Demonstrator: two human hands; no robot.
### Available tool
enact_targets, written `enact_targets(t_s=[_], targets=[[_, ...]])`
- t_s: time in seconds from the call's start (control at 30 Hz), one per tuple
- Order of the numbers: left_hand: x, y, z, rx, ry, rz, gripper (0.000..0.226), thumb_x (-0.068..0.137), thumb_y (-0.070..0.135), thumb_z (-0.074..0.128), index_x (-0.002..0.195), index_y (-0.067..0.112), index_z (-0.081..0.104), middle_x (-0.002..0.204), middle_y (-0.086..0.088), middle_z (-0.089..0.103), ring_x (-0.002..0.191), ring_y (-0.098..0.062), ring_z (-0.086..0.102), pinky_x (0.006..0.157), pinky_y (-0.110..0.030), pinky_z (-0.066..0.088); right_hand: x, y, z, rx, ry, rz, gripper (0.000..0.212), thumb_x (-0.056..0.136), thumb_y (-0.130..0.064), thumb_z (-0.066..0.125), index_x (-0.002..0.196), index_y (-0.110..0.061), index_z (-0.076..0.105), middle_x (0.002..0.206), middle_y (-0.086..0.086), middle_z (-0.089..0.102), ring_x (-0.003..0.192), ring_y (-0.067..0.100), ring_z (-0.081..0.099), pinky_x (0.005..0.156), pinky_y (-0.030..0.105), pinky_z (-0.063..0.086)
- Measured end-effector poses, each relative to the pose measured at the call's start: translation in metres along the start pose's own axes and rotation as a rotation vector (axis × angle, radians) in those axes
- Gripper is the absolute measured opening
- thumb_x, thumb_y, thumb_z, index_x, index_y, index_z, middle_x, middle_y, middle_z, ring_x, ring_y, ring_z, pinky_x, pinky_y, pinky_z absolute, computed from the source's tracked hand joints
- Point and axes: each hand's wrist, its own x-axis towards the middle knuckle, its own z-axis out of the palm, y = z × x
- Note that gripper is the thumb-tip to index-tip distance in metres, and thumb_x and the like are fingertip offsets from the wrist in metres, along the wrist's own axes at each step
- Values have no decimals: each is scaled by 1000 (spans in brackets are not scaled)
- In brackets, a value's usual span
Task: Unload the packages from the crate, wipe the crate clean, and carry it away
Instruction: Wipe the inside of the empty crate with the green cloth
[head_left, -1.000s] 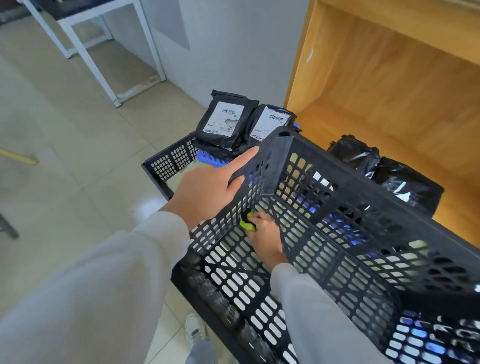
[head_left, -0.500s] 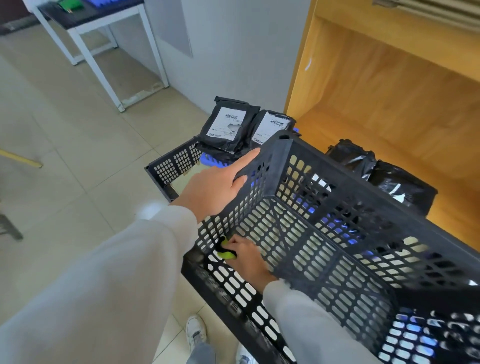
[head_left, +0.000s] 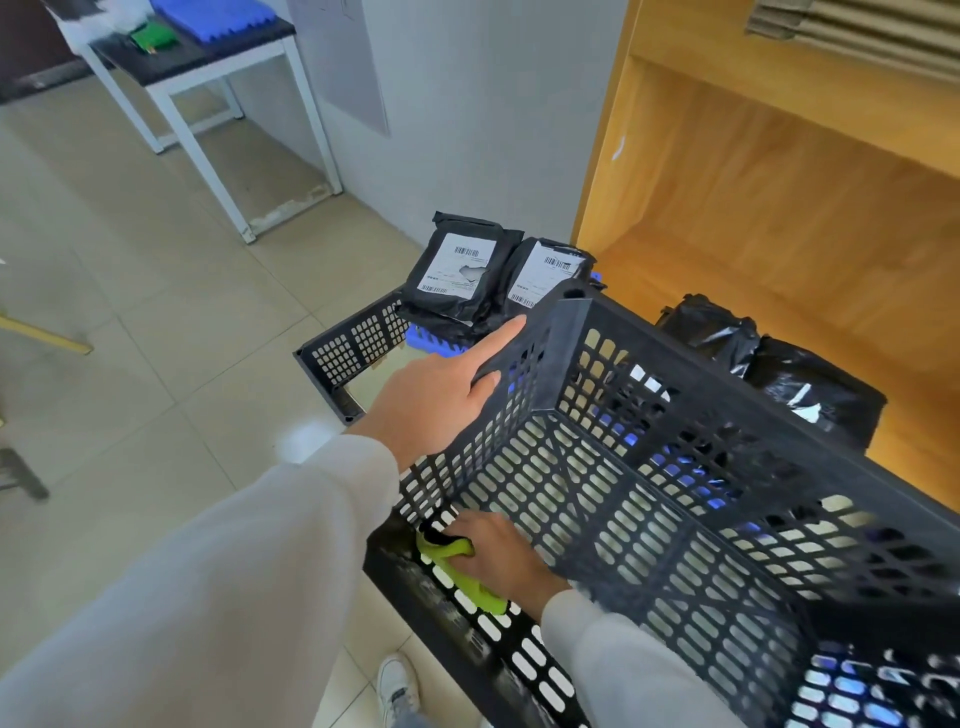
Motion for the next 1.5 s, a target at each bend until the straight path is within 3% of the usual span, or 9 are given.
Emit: enact_targets(t_s=[0.13, 0.27, 0.47, 0.63, 0.77, 0.87, 0.97, 1.07, 1.5], targets=[[-1, 0, -1, -2, 3, -5, 63, 109, 41, 38, 159, 51, 2, 48, 3, 35, 39, -12, 30, 38, -27, 30, 3, 20, -29, -128, 35, 1, 34, 90, -16, 71, 124, -14, 68, 119, 0, 66, 102, 17, 64, 91, 27, 53], [0, 1, -2, 17, 11, -14, 63, 109, 42, 39, 159, 53, 2, 47, 3, 34, 40, -13, 32, 41, -31, 38, 6, 35, -55, -313, -10, 12, 31, 98, -21, 61, 128, -14, 61, 124, 1, 61, 105, 23, 65, 93, 36, 54], [-1, 2, -3, 19, 7, -23, 63, 109, 43, 40, 158, 54, 2, 48, 3, 36, 40, -14, 34, 42, -35, 46, 14, 64, -100, -598, 7, 116, 27, 100, -21, 55, 126, -13, 53, 121, 3, 59, 88, 24, 69, 68, 31, 46], [-1, 1, -3, 26, 2, -19, 62, 109, 45, 37, 158, 54, 1, 51, -1, 48, 41, -16, 46, 43, -32, 48, 18, 86, -122, -927, 38, 119, 51, 42, 0, 91, 87, -8, 69, 83, 9, 65, 40, 23, 57, 37, 26, 24], [0, 0, -3, -14, -32, -9, 63, 109, 44, 37, 158, 54, 0, 54, -3, 56, 46, -19, 59, 47, -38, 55, 16, 90, -139, -1017, 35, 103, 46, 47, 5, 87, 89, -5, 72, 96, 13, 66, 59, 26, 62, 39, 30, 33], [0, 0, -2, -46, -44, -1, 63, 109, 43, 38, 158, 54, 0, 54, -4, 57, 46, -22, 59, 47, -43, 54, 5, 96, -134, -905, 100, 156, 47, 45, 3, 91, 87, -6, 72, 97, 13, 65, 60, 25, 64, 39, 31, 40], [-1, 0, -3, -55, -38, 3, 62, 109, 43, 38, 158, 53, 1, 54, -7, 56, 47, -25, 58, 47, -44, 52, -6, 92, -111, -560, 238, 328, 44, 75, -7, 83, 117, -8, 68, 116, 11, 62, 77, 31, 70, 65, 39, 58], [-1, 0, -2, -84, -36, 5, 62, 109, 43, 38, 158, 54, 2, 54, -8, 56, 48, -27, 58, 48, -46, 52, -12, 86, -94, -286, 360, 409, 40, 85, -11, 75, 124, -9, 66, 119, 9, 62, 89, 35, 69, 80, 43, 58], [-1, 2, -4, -148, -86, -12, 62, 109, 39, 40, 157, 57, 3, 50, -8, 53, 42, -28, 51, 43, -40, 51, -44, 37, -14, -112, 177, 99, 40, 87, -18, 75, 127, -20, 67, 118, -9, 65, 98, 9, 66, 101, 27, 50]])
